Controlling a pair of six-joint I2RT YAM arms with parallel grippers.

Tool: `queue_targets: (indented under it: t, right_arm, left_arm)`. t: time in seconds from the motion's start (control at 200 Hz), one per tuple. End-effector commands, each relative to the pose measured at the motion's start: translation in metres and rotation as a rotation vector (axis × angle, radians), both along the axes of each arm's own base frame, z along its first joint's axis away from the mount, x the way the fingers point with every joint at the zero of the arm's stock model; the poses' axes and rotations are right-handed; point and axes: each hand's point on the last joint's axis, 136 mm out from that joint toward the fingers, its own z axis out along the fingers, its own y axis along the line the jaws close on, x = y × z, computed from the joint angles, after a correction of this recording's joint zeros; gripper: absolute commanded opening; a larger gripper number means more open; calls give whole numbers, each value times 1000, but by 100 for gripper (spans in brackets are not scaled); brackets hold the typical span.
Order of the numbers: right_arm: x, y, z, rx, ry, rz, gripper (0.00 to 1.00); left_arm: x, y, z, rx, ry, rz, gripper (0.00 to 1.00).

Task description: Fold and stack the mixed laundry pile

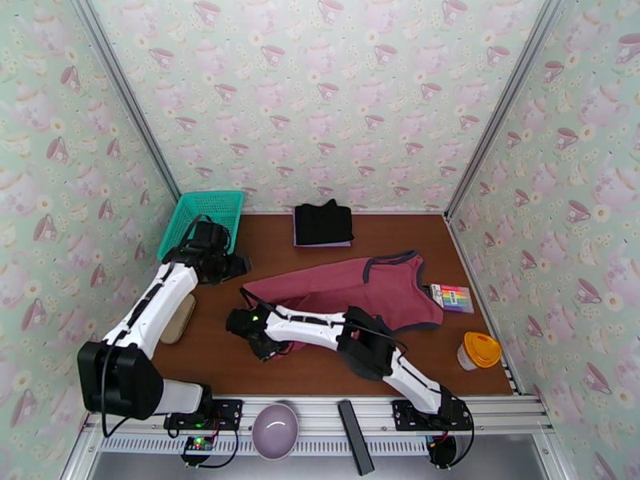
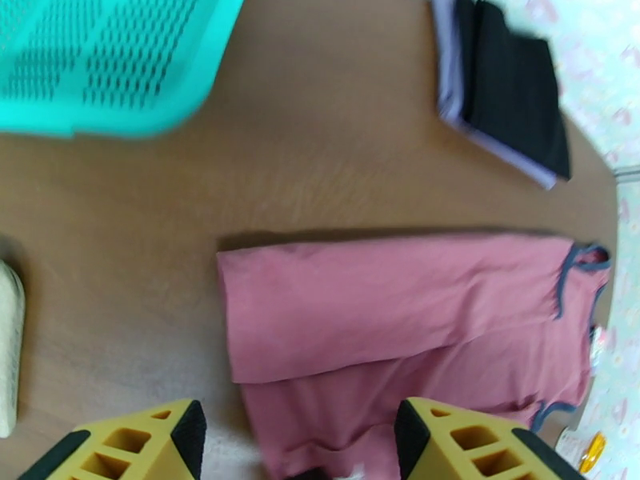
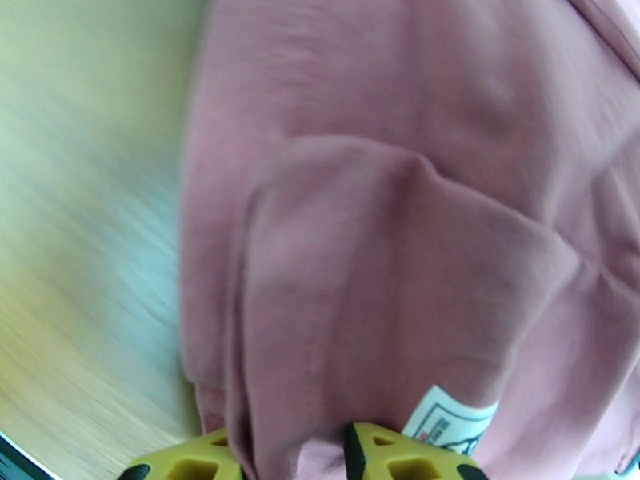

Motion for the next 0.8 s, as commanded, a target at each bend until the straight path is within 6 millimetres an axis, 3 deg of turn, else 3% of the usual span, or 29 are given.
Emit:
queue_targets:
  t: [0.0, 0.165, 0.366, 0.541, 0.566, 0.671, 0.796]
  right_arm:
    - [-15, -10, -18, -36, 52, 26, 37]
    - [-15, 16, -7, 56, 69, 38, 37]
    - [-14, 23, -4, 73, 67, 41, 37]
    - [-17, 24, -1, 84, 78, 38, 37]
    - [-14, 33, 2, 121, 68, 40, 37]
    - [-14, 39, 9, 148, 69, 42, 37]
    - [-14, 45, 19, 175, 65, 52, 41]
  left_arm:
    - [3, -5, -28, -6, 39, 0, 68]
    - [5, -15, -73, -10, 127, -9, 67]
    - [16, -13, -116, 25, 199, 12, 64]
    - [23, -14, -138, 71, 248, 6, 61]
    - [24, -14, -140, 80, 256, 3, 60]
    - [23, -14, -147, 114, 273, -4, 58]
    - [25, -13, -153, 140, 290, -8, 47]
